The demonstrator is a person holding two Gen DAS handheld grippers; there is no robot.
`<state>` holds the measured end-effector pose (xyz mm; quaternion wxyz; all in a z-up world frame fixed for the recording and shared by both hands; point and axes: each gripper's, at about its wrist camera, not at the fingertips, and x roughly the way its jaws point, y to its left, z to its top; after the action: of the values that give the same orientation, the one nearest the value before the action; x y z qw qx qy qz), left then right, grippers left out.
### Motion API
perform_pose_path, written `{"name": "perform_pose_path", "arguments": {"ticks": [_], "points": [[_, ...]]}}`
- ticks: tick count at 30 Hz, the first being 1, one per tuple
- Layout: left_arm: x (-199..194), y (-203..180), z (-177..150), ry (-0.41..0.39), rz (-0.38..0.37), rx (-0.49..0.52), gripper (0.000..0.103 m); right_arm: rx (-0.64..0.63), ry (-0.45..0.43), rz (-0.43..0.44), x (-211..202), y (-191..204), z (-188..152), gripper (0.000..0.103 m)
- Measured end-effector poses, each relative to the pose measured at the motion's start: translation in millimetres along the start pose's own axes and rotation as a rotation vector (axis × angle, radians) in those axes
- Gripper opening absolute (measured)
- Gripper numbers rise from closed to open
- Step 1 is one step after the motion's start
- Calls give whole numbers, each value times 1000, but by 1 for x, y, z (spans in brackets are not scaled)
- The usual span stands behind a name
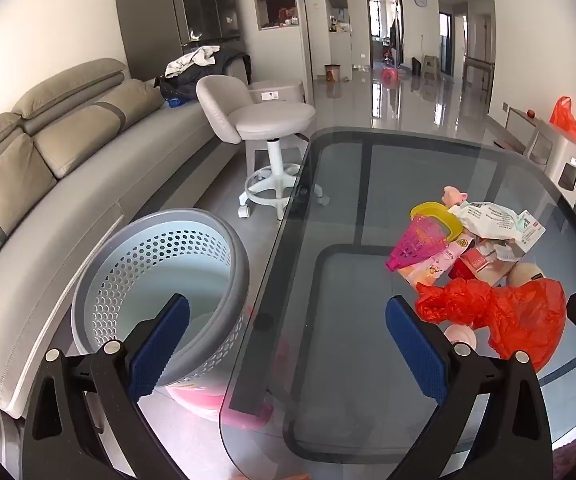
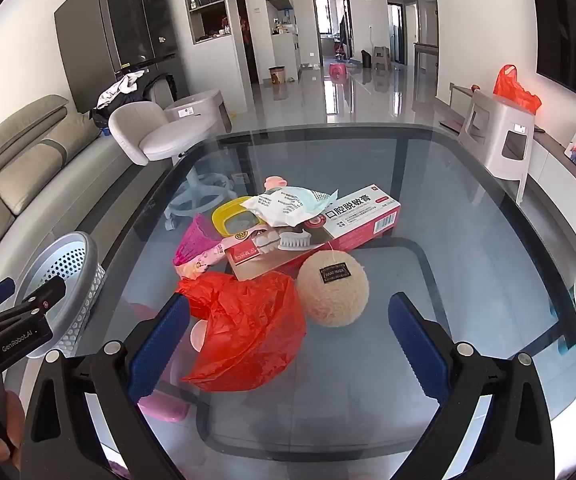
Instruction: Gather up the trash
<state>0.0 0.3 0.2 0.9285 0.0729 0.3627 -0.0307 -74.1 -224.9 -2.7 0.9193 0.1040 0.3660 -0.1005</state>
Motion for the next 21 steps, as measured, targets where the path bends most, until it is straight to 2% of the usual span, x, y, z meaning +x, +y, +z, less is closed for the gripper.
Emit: {"name": "perform_pose_path", "arguments": {"ticks": [21], "points": [[-3, 6, 9, 3, -7, -14, 97, 1, -6, 3, -1, 0, 0, 95]]}}
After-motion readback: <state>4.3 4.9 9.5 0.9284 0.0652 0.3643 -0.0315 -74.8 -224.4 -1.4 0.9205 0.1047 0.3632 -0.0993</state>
